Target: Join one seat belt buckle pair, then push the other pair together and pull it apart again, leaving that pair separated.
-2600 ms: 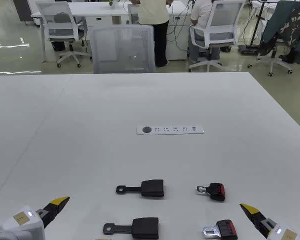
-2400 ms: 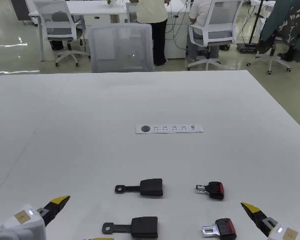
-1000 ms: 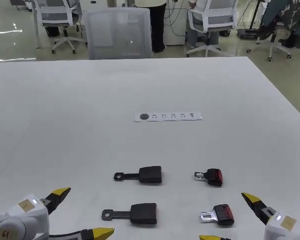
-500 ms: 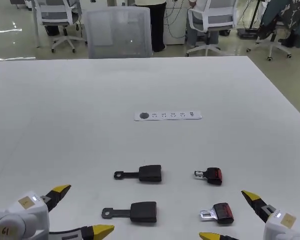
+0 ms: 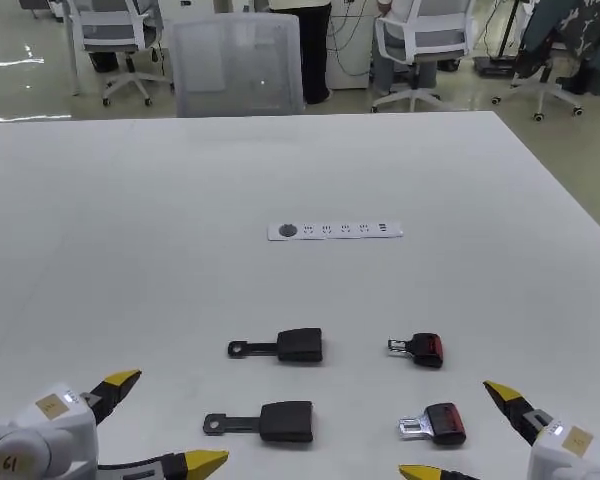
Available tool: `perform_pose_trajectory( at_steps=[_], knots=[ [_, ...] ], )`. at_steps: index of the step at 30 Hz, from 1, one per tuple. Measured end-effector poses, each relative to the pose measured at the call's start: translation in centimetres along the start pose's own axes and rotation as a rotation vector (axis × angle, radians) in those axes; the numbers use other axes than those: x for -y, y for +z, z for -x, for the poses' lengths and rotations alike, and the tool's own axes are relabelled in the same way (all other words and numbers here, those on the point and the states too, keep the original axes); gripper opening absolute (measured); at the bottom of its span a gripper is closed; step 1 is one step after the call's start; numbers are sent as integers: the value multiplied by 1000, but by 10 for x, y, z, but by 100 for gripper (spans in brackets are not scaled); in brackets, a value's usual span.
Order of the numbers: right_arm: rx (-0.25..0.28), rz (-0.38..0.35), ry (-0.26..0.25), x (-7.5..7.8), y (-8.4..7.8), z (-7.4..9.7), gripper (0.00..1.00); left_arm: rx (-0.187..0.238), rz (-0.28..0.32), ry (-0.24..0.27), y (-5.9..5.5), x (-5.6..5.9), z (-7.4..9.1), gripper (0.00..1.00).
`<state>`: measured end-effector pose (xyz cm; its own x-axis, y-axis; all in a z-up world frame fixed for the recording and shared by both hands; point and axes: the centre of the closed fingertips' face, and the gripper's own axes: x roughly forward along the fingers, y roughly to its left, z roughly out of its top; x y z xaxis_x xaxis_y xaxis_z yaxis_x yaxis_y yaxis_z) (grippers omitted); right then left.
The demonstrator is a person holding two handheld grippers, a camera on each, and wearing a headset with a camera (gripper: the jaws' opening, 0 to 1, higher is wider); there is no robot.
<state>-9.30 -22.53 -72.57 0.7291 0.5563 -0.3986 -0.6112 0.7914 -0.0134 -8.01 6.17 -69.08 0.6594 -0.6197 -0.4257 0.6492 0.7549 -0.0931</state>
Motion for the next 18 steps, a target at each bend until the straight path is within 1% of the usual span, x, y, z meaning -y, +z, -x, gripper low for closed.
perform_pose_trajectory(
  at_steps=[11, 18],
  knots=[
    [5, 0, -1, 0, 1, 3, 99, 0, -5, -4, 3, 7, 0, 100],
    [3, 0, -1, 0, 1, 4, 99, -1, -10, -5, 4, 7, 0, 100]
  ],
)
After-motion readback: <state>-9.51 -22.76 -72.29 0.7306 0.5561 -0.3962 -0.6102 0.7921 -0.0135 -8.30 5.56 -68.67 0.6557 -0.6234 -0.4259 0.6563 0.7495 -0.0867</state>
